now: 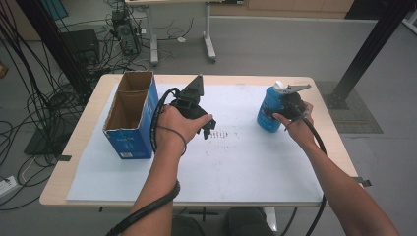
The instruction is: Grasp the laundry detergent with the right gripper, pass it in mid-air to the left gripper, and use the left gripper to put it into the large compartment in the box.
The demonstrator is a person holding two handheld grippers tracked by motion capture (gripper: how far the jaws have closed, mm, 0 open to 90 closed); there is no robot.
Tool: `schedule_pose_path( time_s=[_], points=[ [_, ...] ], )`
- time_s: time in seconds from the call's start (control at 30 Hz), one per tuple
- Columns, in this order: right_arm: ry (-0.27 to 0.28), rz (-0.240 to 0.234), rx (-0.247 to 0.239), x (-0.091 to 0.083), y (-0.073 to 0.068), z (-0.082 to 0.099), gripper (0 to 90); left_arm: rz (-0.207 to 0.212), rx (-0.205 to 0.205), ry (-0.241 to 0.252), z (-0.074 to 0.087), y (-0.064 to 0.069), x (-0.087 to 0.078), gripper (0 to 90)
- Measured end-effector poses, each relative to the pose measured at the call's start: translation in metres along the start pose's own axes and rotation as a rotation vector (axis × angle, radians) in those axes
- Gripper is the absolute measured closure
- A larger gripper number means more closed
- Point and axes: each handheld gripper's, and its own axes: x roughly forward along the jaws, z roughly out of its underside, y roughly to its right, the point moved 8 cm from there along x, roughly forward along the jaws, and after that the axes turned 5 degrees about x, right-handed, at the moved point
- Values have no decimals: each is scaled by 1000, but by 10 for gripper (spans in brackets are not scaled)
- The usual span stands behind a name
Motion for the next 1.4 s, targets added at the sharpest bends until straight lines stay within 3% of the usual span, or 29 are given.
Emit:
schedule_pose_path(
  time_s=[1.4],
  points=[
    [10,-37,23,-1,2,0,418,-14,3,5,1,-2,-4,61]
  ],
)
